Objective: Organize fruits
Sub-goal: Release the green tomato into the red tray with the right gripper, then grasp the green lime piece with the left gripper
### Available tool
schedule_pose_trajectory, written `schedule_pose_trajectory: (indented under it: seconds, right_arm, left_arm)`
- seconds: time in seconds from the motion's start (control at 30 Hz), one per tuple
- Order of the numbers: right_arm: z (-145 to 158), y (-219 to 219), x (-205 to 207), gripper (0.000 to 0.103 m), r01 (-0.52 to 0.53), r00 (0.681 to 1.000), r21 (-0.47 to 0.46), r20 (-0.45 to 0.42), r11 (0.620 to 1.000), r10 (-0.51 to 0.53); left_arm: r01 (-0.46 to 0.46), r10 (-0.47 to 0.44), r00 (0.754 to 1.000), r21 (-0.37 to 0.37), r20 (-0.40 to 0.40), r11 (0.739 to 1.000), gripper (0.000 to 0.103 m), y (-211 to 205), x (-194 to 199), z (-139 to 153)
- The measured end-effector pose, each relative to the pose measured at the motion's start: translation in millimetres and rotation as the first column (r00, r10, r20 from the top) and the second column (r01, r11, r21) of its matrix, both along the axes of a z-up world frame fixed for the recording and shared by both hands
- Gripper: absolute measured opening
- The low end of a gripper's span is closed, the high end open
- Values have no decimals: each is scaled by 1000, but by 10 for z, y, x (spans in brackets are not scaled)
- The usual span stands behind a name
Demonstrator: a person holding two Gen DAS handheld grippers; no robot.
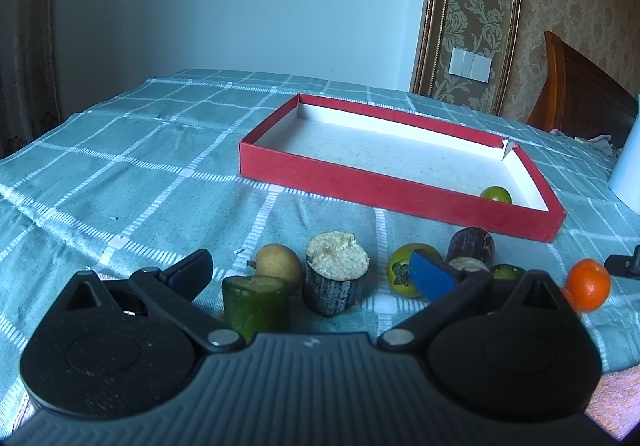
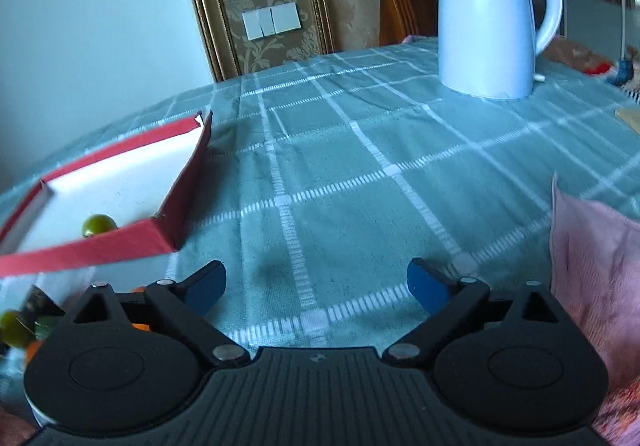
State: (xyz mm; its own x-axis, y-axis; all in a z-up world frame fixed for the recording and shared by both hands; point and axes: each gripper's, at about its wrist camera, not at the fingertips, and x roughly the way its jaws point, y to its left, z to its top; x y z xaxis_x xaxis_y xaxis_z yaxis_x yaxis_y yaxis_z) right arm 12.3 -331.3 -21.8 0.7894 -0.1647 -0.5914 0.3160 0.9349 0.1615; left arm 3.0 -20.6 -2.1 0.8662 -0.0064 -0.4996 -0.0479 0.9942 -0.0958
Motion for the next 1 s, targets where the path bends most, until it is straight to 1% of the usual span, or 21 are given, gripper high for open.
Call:
schedule_pose_trajectory:
  seconds: [0.13,0.23,0.27,0.37,0.43,0.53,0.7,0.8,0.83,0.9,0.93,1.0]
  right_arm:
    - [-37,56,-7,102,-12,1000,-39,-29,999,11]
    - [-40,65,-1,103,-20,999,-51,-41,998,17]
    - [-42,65,-3,103,-21,999,-52,-42,998,19]
    - [-37,64,-1,103,-21,999,-50,-42,999,19]
    - [-37,63,-3,103,-20,999,-48,-39,999,18]
    - [-32,62,4,103,-18,999,-48,-40,999,16]
    - [-30,51,-5,103,-17,1000,-27,-24,999,17]
    - [-29,28,-13,103,-16,1000,-17,-16,1000,16]
    - [-30,23,-14,103,-16,1000,-16,-15,1000,16]
    - [-30,12,-27,103,-15,1000,-10,-9,1000,15]
    - [-31,5,-31,103,-15,1000,-6,-6,1000,15]
    - [-30,-7,-38,103,-14,1000,2,0,1000,14]
  left_arm:
    - [16,-16,1000,-3,3,1000,103,4,-8,3]
    - [34,-34,999,12,27,999,103,10,-84,33]
    - [46,-47,998,27,47,999,103,19,-140,46]
    - [53,-65,993,123,102,991,103,59,-365,70]
    - [77,-97,987,151,131,985,103,134,-521,85]
    - [84,-106,984,152,143,985,103,257,-644,113]
    - [41,-64,987,159,146,987,103,405,-646,112]
    - [25,-46,990,155,136,988,96,432,-594,117]
    - [32,-51,991,150,125,988,89,434,-573,114]
    - [55,-70,993,145,98,988,84,414,-529,97]
    - [62,-76,993,149,87,987,80,392,-513,83]
    - [80,-92,994,166,65,983,78,334,-479,44]
